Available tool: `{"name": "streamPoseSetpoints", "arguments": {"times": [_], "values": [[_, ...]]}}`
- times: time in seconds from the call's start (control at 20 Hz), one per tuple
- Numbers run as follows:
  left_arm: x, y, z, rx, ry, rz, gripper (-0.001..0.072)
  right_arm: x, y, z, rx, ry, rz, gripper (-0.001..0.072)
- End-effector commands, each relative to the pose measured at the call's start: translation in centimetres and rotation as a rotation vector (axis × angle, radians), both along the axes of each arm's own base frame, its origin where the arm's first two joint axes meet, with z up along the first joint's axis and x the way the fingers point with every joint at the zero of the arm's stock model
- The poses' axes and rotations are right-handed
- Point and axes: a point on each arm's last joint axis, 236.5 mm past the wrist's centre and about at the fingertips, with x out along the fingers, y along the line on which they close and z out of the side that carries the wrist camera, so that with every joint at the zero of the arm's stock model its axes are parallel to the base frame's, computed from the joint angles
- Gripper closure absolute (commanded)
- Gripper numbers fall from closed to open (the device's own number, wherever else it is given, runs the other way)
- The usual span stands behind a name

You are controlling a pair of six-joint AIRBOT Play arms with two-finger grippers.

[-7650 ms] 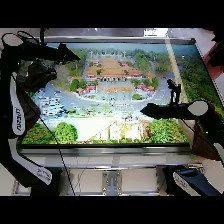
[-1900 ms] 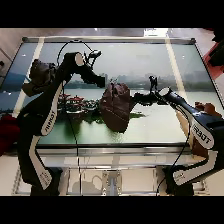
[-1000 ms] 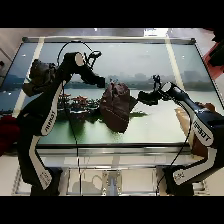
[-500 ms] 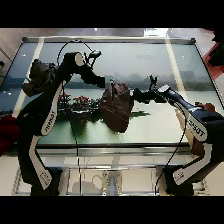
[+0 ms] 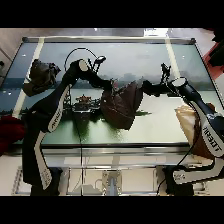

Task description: Fold the shirts.

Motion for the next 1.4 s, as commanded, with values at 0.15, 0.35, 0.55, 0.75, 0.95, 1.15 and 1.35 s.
{"name": "streamPoseSetpoints", "arguments": {"times": [0.15, 0.35, 0.55, 0.75, 0.95, 1.15, 1.35], "values": [[1.5, -0.5, -4.3, -0.019, 0.002, 0.032, 0.0689, -0.7, 0.3, 0.7, -0.001, 0.006, 0.024, 0.0684], [4.6, 3.5, 1.0, -0.025, -0.089, 0.102, 0.0692, -0.7, -2.7, 4.1, -0.085, -0.054, 0.007, 0.0685], [2.9, 13.9, 10.5, 0.058, -0.115, 0.173, 0.0692, -2.5, -9.7, 12.9, -0.284, -0.184, -0.085, 0.0686], [-2.7, 19.8, 21.6, 0.087, -0.21, 0.186, 0.0693, -6.9, -12.4, 23.5, -0.365, -0.389, -0.15, 0.0686], [-10.1, 22.0, 30.7, 0.18, -0.369, 0.198, 0.0692, -12.6, -13.4, 31.7, -0.468, -0.578, -0.216, 0.0687], [-12.0, 22.4, 34.8, 0.178, -0.491, 0.233, 0.0693, -14.1, -14.3, 34.1, -0.509, -0.651, -0.27, 0.0687], [-8.2, 23.1, 27.2, 0.198, -0.341, 0.272, 0.0693, -9.3, -14.8, 30.4, -0.462, -0.562, -0.272, 0.0687]]}}
